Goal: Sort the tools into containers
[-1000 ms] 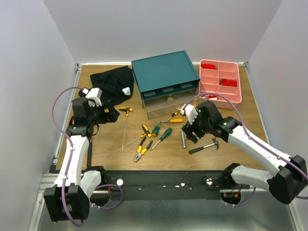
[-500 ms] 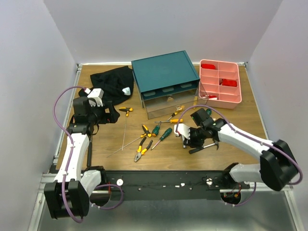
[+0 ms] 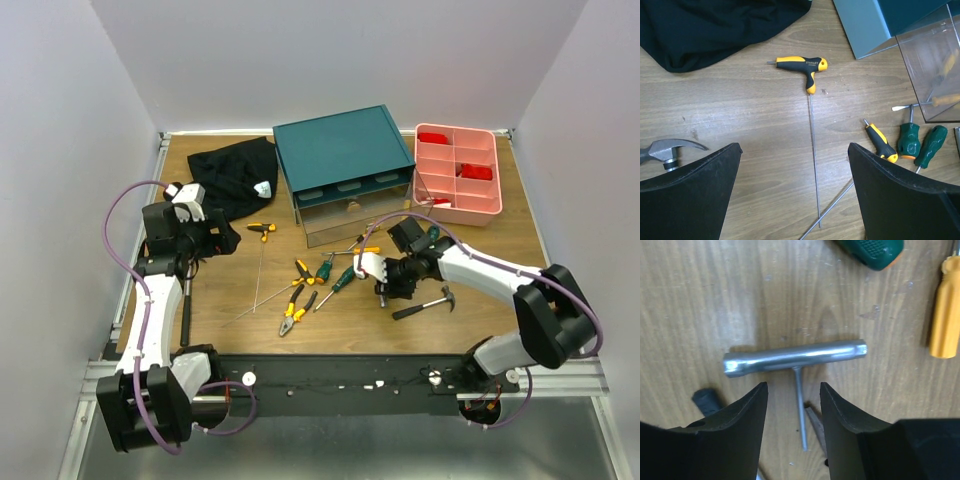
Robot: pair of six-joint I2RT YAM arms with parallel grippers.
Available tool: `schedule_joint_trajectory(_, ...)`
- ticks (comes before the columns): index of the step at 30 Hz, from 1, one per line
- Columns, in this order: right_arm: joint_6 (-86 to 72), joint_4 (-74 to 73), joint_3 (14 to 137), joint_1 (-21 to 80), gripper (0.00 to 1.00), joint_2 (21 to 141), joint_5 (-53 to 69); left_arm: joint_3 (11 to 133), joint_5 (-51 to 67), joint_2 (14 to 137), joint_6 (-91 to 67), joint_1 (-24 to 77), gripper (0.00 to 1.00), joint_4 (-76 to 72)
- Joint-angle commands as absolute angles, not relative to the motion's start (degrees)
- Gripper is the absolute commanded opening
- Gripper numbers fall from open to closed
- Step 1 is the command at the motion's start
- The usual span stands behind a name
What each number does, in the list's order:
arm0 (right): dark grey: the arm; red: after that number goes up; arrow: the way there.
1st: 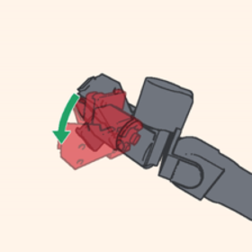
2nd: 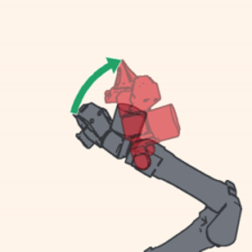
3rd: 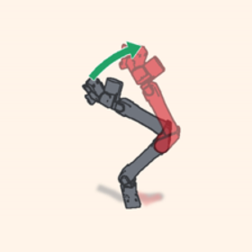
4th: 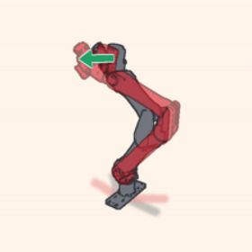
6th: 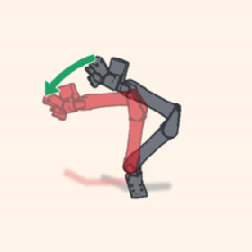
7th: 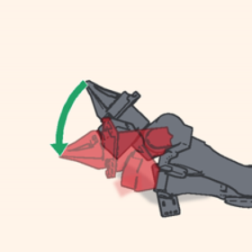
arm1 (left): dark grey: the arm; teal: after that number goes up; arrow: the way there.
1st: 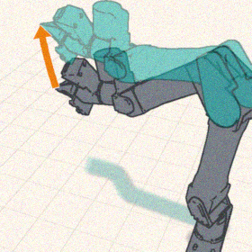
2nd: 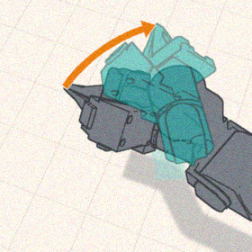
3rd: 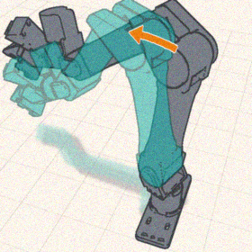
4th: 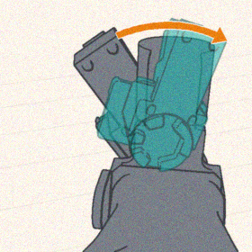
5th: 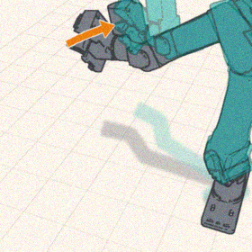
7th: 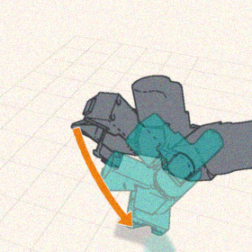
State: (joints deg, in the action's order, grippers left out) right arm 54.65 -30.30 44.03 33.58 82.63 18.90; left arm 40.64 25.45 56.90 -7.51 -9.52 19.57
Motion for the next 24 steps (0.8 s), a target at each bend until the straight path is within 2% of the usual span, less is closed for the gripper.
schedule_joint_trajectory(1,57.65,-31.62,47.98,32.43,0.45,89.18,21.26,41.48,27.86,57.92,-7.82,-10.28,0.99,18.72)
schedule_joint_trajectory(4,59.5,-35.41,51.5,32.08,0.19,93.15,22.84,41.66,28.04,58.62,-8.44,-10.55,0.99,18.11)
schedule_joint_trajectory(6,60.2,-35.42,52.12,32.17,0.16,94.31,22.94,41.66,28.21,59.15,-8.87,-10.55,0.99,17.49)
schedule_joint_trajectory(9,61.69,-36.56,51.6,32.17,0.15,93.78,23.03,41.4,28.39,59.33,-9.31,-10.55,0.99,16.44)
schedule_joint_trajectory(12,62.75,-38.58,50.28,32.17,0.01,90.55,23.46,40.61,28.65,58.63,-10.11,-10.55,0.99,15.21)
schedule_joint_trajectory(16,65.38,-46.55,50.62,32.17,0.01,78.51,32.39,39.99,29.18,57.75,-10.11,-10.55,0.99,14.68)
schedule_joint_trajectory(19,62.68,-49.04,55.88,32.17,0.01,71.39,37.51,38.85,30.06,57.13,-10.37,-10.46,0.99,13.45)
schedule_joint_trajectory(24,56.44,-48.53,69.31,32.08,0.01,69.61,38.24,37.35,30.59,56.08,-12.13,-10.46,0.99,10.72)
